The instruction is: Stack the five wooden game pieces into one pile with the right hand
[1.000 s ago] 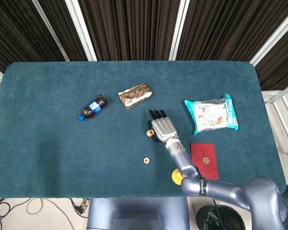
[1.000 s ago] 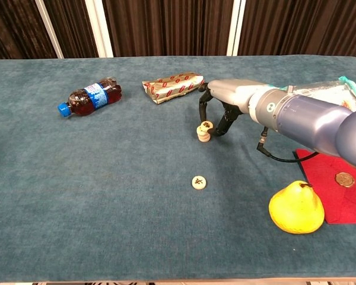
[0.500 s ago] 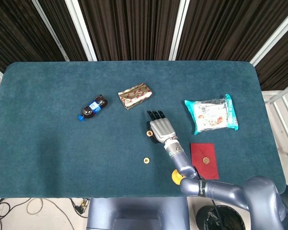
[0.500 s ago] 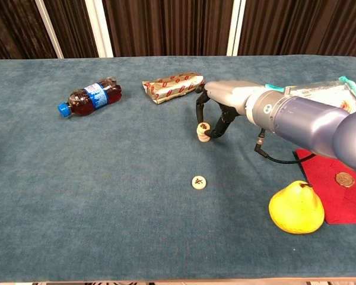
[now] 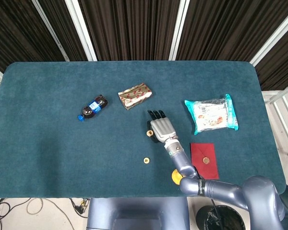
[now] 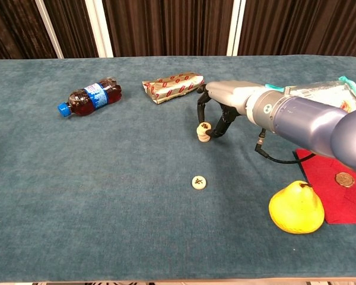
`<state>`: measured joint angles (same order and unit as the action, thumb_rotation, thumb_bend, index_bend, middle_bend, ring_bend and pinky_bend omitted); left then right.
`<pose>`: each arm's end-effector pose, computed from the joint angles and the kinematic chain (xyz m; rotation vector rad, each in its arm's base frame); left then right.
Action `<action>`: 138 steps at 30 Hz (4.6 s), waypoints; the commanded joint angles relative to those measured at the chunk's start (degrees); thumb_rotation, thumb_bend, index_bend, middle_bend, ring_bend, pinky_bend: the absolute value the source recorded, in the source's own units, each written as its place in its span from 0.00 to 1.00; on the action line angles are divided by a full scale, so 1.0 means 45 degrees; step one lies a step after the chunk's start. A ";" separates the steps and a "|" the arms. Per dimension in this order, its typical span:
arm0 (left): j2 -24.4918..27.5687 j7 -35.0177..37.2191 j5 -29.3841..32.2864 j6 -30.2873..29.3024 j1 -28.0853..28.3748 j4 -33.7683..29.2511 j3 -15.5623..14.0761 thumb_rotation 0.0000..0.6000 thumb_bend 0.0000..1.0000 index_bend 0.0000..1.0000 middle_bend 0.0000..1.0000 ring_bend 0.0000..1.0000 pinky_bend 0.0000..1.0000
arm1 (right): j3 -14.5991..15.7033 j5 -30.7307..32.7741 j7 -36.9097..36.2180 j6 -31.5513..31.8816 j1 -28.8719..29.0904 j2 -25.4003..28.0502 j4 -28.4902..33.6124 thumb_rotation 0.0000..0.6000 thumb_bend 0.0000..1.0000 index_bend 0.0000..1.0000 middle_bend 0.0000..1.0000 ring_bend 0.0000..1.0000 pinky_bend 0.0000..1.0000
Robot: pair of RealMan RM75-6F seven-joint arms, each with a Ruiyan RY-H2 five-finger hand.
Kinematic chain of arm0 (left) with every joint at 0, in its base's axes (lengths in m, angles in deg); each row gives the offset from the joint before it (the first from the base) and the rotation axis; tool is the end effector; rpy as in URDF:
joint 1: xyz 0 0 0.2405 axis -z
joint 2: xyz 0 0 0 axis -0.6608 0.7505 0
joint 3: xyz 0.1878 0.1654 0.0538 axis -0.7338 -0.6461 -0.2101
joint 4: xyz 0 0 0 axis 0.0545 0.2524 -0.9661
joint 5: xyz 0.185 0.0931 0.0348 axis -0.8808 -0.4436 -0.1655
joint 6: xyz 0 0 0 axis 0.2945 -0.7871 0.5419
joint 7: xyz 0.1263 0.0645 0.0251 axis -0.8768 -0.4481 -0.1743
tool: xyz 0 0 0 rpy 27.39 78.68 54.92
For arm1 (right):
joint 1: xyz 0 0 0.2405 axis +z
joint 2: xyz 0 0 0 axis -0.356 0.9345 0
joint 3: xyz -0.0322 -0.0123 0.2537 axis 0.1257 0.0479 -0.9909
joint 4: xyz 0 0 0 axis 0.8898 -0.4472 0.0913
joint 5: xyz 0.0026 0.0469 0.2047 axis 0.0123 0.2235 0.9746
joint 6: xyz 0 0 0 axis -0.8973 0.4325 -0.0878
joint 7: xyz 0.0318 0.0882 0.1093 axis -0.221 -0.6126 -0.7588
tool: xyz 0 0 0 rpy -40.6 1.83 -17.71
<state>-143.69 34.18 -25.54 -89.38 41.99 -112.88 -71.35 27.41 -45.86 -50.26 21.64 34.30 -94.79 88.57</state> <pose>-0.3253 0.1745 0.1776 -1.0099 -0.9740 -0.8548 -0.0921 -0.3844 -0.0777 1.8476 -1.0281 0.8443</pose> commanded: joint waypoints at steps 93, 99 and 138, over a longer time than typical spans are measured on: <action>-0.0019 0.0044 -0.0006 -0.0110 -0.0055 0.0027 0.0039 1.00 0.61 0.10 0.00 0.00 0.00 | 0.2499 -0.5477 -0.0567 0.1511 -0.2634 0.0442 0.2779 1.00 0.40 0.40 0.00 0.00 0.00; -0.0018 0.0062 -0.0002 -0.0117 -0.0059 0.0021 0.0049 1.00 0.61 0.11 0.00 0.00 0.00 | 0.2466 -0.5434 -0.0573 0.1349 -0.2662 0.0409 0.2663 1.00 0.40 0.43 0.00 0.00 0.00; -0.0020 0.0065 -0.0023 -0.0123 -0.0059 0.0042 0.0055 1.00 0.61 0.10 0.00 0.00 0.00 | 0.2318 -0.5496 -0.0535 0.1078 -0.2887 -0.0005 0.2215 1.00 0.40 0.48 0.00 0.00 0.00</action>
<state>-143.78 34.47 -25.65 -89.93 41.73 -112.69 -71.10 37.85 -70.60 -52.67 26.50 21.31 -94.81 98.55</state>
